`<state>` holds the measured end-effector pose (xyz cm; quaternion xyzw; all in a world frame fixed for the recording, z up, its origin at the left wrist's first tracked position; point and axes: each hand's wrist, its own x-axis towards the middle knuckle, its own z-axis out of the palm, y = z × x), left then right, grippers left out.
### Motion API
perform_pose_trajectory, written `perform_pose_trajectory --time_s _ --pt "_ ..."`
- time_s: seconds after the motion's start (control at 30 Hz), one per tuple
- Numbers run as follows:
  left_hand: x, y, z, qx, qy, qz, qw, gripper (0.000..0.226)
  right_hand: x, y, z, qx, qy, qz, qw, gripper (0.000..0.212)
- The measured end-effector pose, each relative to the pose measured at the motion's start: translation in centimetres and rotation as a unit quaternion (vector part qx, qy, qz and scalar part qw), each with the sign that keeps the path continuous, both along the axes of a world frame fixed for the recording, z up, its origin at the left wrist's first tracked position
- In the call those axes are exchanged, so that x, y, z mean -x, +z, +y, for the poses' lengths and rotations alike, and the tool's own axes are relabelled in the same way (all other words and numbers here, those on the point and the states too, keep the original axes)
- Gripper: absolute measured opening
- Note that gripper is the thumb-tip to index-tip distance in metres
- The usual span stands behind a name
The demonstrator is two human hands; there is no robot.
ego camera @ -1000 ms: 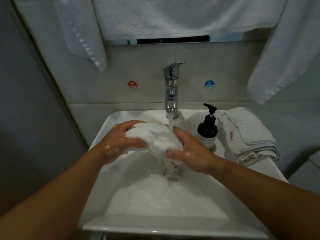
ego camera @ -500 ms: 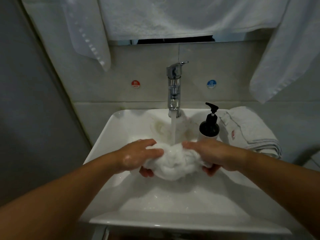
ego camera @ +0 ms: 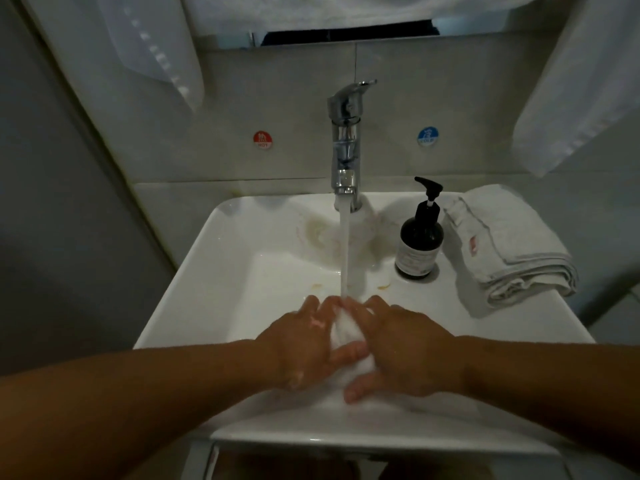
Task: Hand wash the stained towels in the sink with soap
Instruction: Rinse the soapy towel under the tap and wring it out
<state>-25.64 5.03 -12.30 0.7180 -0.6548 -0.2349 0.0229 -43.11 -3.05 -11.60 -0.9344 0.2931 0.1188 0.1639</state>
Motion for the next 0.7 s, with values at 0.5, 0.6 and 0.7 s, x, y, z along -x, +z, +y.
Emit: perform_pose_trajectory --time_s 0.5,0.6,0.7 --pt "-2.2 -2.1 -4.9 0.088 0.016 -0.004 0.996 0.051 -2.6 -0.6 -4.6 0.035 -0.046 -0.082 0.995 0.079" --pt "-2.1 -0.5 -5.6 0.026 -0.027 -0.07 0.997 0.058 -2.7 0.8 -4.7 -0.076 -0.034 -0.096 0.992 0.053" --pt "-2.4 2.1 -5.0 -0.018 -0.012 -0.036 0.999 0.089 -2.5 2.8 -3.8 -0.142 -0.004 -0.089 0.986 0.057"
